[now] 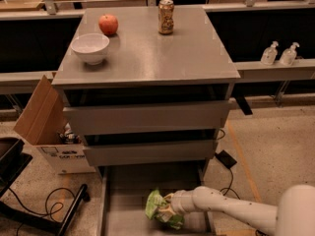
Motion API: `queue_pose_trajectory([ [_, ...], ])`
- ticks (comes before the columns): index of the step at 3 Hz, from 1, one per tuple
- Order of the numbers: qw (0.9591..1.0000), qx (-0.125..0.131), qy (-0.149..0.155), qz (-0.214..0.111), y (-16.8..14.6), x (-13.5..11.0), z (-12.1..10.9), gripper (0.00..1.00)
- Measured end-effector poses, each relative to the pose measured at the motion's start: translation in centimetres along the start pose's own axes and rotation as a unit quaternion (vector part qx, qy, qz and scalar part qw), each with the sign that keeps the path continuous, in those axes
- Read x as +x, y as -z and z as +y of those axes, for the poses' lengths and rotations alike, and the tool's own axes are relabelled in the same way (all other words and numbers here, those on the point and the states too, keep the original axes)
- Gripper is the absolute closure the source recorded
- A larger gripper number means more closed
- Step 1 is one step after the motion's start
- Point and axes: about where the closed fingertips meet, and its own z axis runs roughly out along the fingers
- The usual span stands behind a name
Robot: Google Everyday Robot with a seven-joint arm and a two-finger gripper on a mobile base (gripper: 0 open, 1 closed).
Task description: Pick green rice chip bag from bottom drawer and place on counter
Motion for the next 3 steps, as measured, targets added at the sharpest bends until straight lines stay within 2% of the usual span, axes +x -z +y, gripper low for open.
queue_pose_trajectory([
  [1,0.9993,-0.015,0.016,-0.030,6.0,-2.9,-0.5,1.00],
  [2,0.9990,-0.012,0.022,-0.038,13.4,-6.3,-2.5,1.00],
  [3,0.9993,0.004,0.016,-0.035,17.8,-8.2,-3.9,1.00],
])
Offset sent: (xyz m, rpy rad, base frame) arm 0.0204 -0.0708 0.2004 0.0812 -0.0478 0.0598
